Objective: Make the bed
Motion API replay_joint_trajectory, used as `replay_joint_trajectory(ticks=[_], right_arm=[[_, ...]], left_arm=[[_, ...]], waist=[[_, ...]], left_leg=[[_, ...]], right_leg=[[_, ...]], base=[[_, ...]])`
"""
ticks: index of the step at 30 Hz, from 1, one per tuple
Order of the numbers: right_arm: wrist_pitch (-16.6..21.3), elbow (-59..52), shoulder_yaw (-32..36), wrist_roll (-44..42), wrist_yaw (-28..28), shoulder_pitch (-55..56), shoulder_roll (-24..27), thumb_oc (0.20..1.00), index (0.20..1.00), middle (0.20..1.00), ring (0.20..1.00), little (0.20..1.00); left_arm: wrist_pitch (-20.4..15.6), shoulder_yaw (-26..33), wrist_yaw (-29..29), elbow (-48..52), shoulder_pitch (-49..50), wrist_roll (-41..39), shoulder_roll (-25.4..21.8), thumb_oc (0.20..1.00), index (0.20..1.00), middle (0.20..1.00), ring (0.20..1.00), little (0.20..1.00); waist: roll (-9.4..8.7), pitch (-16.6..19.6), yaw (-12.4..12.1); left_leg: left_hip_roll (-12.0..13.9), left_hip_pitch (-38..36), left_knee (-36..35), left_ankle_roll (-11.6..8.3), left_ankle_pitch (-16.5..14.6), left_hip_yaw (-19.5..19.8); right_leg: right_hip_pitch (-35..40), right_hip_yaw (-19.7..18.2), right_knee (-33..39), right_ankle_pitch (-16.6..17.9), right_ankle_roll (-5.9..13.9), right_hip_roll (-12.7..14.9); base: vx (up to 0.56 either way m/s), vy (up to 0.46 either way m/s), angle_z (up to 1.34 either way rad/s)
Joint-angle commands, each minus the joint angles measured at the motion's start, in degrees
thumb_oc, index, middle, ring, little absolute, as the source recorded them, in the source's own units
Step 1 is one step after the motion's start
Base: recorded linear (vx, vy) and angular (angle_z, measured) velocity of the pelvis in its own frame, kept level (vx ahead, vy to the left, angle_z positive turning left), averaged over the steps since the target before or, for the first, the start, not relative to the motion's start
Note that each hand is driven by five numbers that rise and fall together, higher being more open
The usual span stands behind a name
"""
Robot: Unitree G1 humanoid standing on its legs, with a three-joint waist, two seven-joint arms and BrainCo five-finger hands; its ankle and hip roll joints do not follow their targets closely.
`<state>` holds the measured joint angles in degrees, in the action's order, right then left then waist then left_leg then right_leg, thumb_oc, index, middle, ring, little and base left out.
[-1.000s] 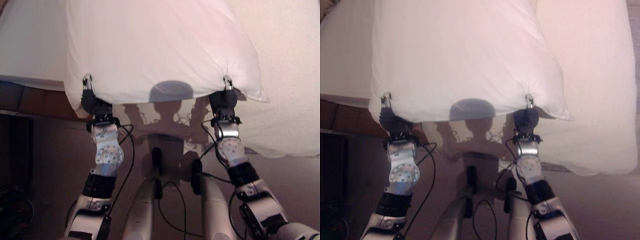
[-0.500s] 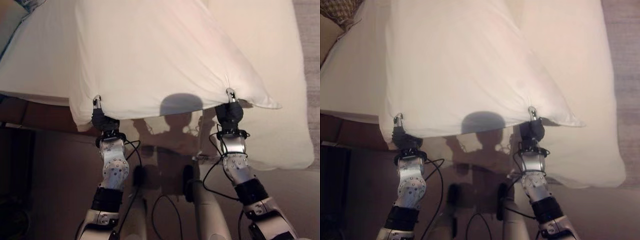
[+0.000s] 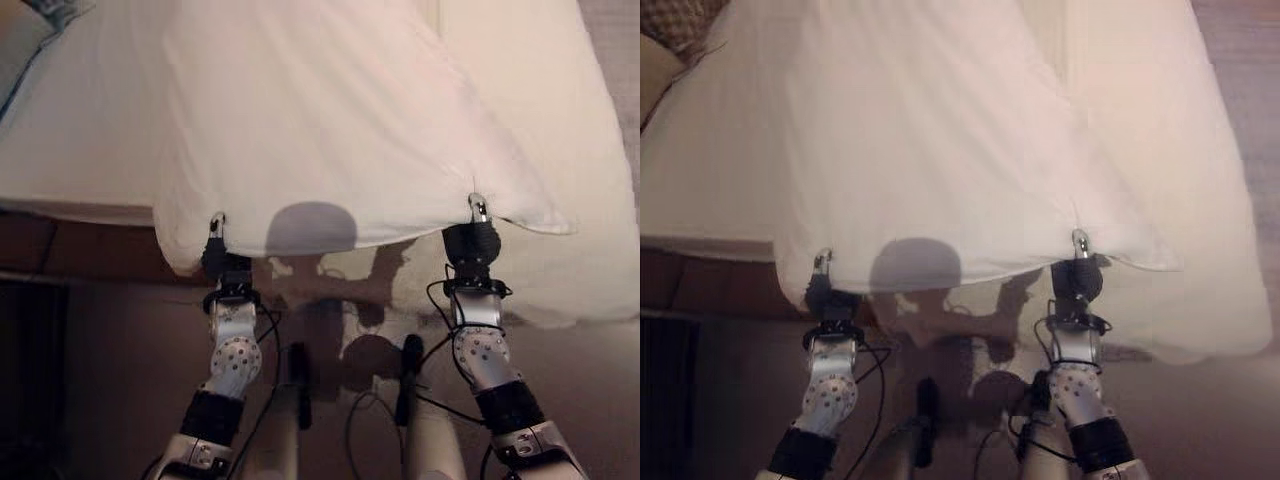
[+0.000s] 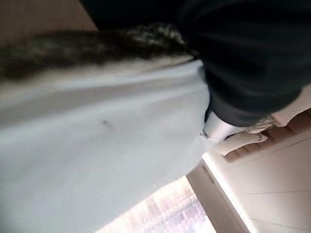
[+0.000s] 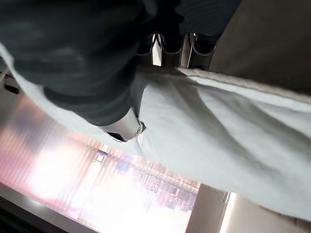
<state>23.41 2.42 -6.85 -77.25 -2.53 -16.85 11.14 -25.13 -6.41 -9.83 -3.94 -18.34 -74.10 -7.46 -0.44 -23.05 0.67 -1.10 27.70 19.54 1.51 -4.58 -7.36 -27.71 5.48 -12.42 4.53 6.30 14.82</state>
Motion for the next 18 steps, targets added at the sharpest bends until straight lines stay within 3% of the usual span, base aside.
replay_joint_trajectory(ticks=[1,2,3,5,8,9,14,15,16,17,18], right_arm=[[4.39,-7.28,0.88,0.83,5.56,4.56,0.02,0.2,0.2,0.2,0.2,0.2],[4.55,-7.49,1.07,0.61,6.31,5.64,0.01,0.2,0.2,0.2,0.2,0.2],[4.55,-7.48,1.07,0.59,6.33,5.64,0.0,0.2,0.2,0.2,0.2,0.2],[4.79,-8.05,0.29,1.66,6.61,6.39,0.13,0.2,0.2,0.2,0.2,0.2],[4.45,-8.16,0.3,2.29,6.31,7.09,1.54,0.2,0.2,0.2,0.2,0.2],[4.19,-8.23,0.13,3.16,5.27,7.31,2.34,0.2,0.2,0.2,0.2,0.2],[4.87,-7.72,-0.76,3.52,3.03,6.38,1.6,0.2,0.2,0.2,0.2,0.2],[4.73,-7.47,-0.32,4.25,2.35,6.22,1.73,0.2,0.2,0.2,0.2,0.2],[4.73,-7.47,-0.31,4.25,2.34,6.2,1.73,0.2,0.2,0.2,0.2,0.2],[4.8,-7.33,0.04,4.32,2.24,6.17,1.97,0.2,0.2,0.2,0.2,0.2],[4.59,-6.46,0.21,4.46,2.33,5.83,2.41,0.2,0.2,0.2,0.2,0.2]], left_arm=[[-0.82,3.46,2.33,6.08,0.88,6.37,-2.85,0.2,0.2,0.2,0.2,0.2],[0.3,3.42,2.53,5.82,2.12,7.66,-2.47,0.2,0.2,0.2,0.2,0.2],[0.31,3.43,2.5,5.85,2.13,7.69,-2.47,0.2,0.2,0.2,0.2,0.2],[0.75,3.14,2.18,4.69,3.01,7.87,-1.9,0.2,0.2,0.2,0.2,0.2],[1.45,1.95,1.68,4.84,4.62,7.84,-0.81,0.2,0.2,0.2,0.2,0.2],[1.48,1.27,1.47,4.92,4.95,7.2,0.09,0.2,0.2,0.2,0.2,0.2],[1.46,0.8,0.09,4.85,5.82,5.67,1.66,0.2,0.2,0.2,0.2,0.2],[1.64,0.57,0.68,4.44,5.78,5.69,1.94,0.2,0.2,0.2,0.2,0.2],[1.63,0.58,0.71,4.4,5.74,5.66,1.93,0.2,0.2,0.2,0.2,0.2],[1.58,0.14,1.0,4.2,5.44,5.78,2.24,0.2,0.2,0.2,0.2,0.2],[1.43,-0.01,1.51,3.97,5.38,5.77,2.49,0.2,0.2,0.2,0.2,0.2]], waist=[[-0.83,3.11,2.1],[-1.06,3.21,2.57],[-1.09,3.27,2.57],[-0.87,3.66,2.97],[0.15,3.73,3.39],[1.4,4.03,3.75],[3.63,5.23,3.5],[3.87,4.75,3.75],[3.91,4.7,3.8],[3.91,3.87,3.93],[3.81,2.97,3.25]], left_leg=[[-0.78,-4.23,-9.46,-0.97,2.86,1.4],[-2.43,-6.38,-12.26,-1.58,3.88,0.15],[-2.45,-6.35,-12.44,-1.58,4.1,0.13],[-3.54,-7.54,-14.15,-1.24,5.18,-0.32],[-4.95,-7.85,-13.7,-0.65,5.27,0.06],[-5.63,-7.58,-13.75,-0.46,5.47,0.01],[-5.08,-7.23,-16.65,-0.46,7.17,-0.79],[-4.67,-5.72,-12.24,-2.4,7.49,-2.04],[-4.6,-5.52,-11.8,-2.44,7.29,-1.98],[-4.0,-3.07,-6.82,-4.64,9.1,-2.28],[-4.62,-1.48,-3.4,-6.46,11.0,0.19]], right_leg=[[1.55,-1.2,0.97,-1.2,0.1,-8.98],[3.37,-0.56,-0.22,-3.48,-0.73,-13.56],[3.33,-0.57,-0.08,-3.31,-0.75,-13.55],[3.8,-2.45,-0.75,-4.47,-2.22,-17.3],[3.9,-6.12,-0.89,-4.64,-3.23,-19.66],[4.31,-7.2,1.26,-3.69,-3.19,-19.13],[4.79,-7.1,5.24,-2.28,-2.27,-18.15],[6.36,-6.42,6.68,-2.22,-2.52,-17.19],[6.41,-6.33,6.76,-2.17,-2.55,-17.23],[7.3,-5.63,7.0,-2.42,-3.13,-16.58],[7.59,-5.57,6.53,-2.45,-3.71,-16.62]], base=[[-0.05,0.369,-0.39],[-0.01,0.13,-0.24],[-0.01,0.184,-0.06],[0.0,0.112,0.09],[-0.04,0.053,-0.05],[-0.05,0.021,0.02],[-0.1,-0.055,-0.02],[-0.08,-0.133,-0.13],[-0.1,-0.165,0.05],[-0.09,-0.108,0.25],[-0.12,-0.123,0.32]])
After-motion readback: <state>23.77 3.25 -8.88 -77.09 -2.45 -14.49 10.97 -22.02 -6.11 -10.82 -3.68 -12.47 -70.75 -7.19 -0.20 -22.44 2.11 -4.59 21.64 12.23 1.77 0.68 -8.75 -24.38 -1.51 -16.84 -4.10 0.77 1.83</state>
